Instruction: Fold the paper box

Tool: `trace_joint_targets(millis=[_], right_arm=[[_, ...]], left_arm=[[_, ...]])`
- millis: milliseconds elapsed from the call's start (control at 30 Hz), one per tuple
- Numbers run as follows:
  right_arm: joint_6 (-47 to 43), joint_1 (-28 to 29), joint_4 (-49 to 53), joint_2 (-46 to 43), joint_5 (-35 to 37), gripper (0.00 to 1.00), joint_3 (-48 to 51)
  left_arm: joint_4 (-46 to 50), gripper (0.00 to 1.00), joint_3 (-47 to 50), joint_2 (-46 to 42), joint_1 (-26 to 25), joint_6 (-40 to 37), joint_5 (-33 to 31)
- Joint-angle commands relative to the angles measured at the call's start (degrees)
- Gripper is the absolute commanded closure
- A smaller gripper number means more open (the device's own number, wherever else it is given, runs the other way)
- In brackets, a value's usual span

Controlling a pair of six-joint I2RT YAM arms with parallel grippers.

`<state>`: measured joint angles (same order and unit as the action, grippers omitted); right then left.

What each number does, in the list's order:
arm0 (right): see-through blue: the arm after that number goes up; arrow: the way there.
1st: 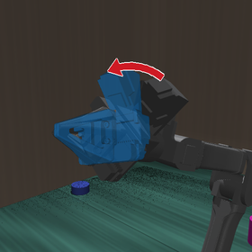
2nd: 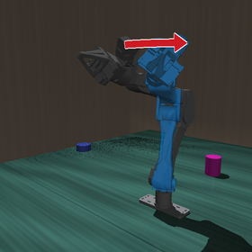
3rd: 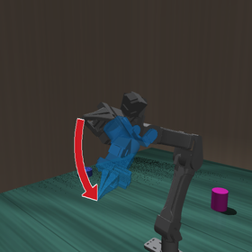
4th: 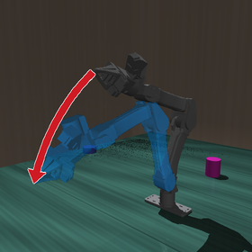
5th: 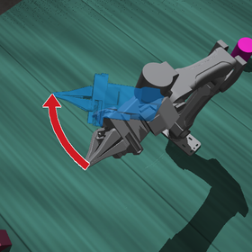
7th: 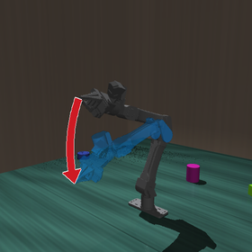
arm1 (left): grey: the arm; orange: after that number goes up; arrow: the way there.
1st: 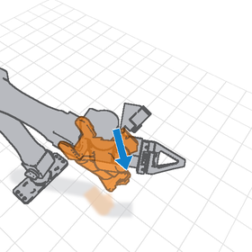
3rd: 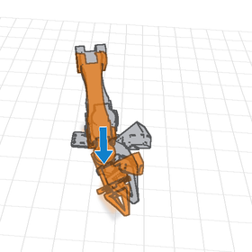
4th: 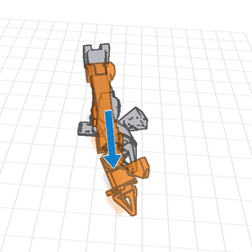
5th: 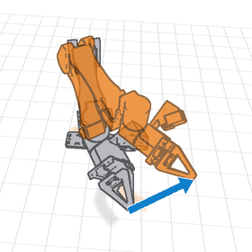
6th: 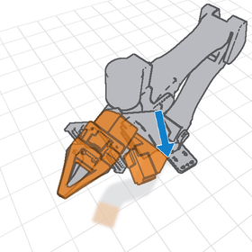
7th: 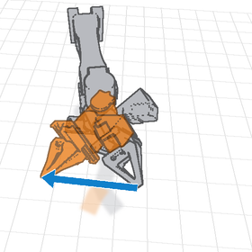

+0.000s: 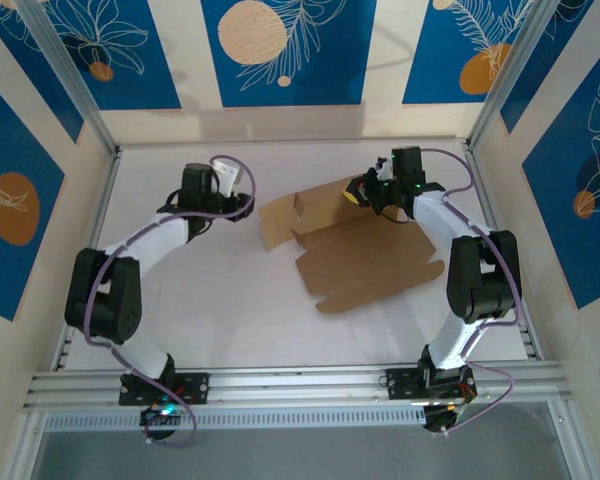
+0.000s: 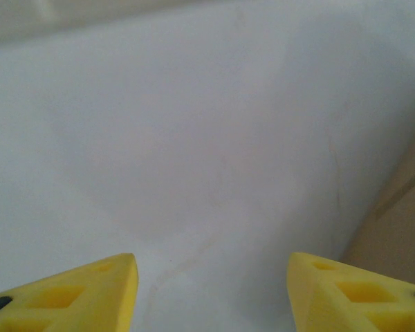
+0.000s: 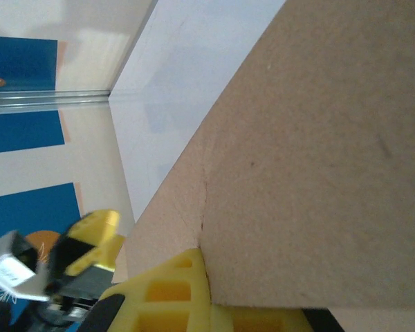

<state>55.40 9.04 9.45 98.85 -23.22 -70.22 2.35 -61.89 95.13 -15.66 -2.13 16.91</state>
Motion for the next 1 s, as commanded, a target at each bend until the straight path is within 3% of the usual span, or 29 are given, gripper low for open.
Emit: trace_joint_targets(millis=[0,133,333,567,800,967], right_arm=[[0.54,0.00,2.74,-1.19,-1.21,1.00,2.36],[2.43,-0.13,1.26,-1.55,-2.47,1.00,2.88],[6.32,-0.08,-2.28,-1.49,-4.68,1.00,4.18],[8.74,0.46,-4.94,-2.37,-6.18,1.00,5.86],[9.51,1.02,-5.65,-3.31,-6.92,1.00,6.75],[9.84,1.51,-6.15,-4.06,-7.48,1.00,7.49]], left_arm=[[7.36,0.40,-0.95,-0.43,-0.61,-8.30,10.69],[10.91,0.39,-1.50,-0.98,-3.06,-13.86,11.74],[9.25,0.37,-1.45,0.14,-7.30,-15.24,12.34],[4.17,0.33,-1.99,2.50,-13.39,-14.62,4.20],[-1.90,0.20,-2.84,4.30,-17.94,-14.78,-2.35],[-5.31,0.21,-3.75,6.27,-18.81,-13.58,-7.71]])
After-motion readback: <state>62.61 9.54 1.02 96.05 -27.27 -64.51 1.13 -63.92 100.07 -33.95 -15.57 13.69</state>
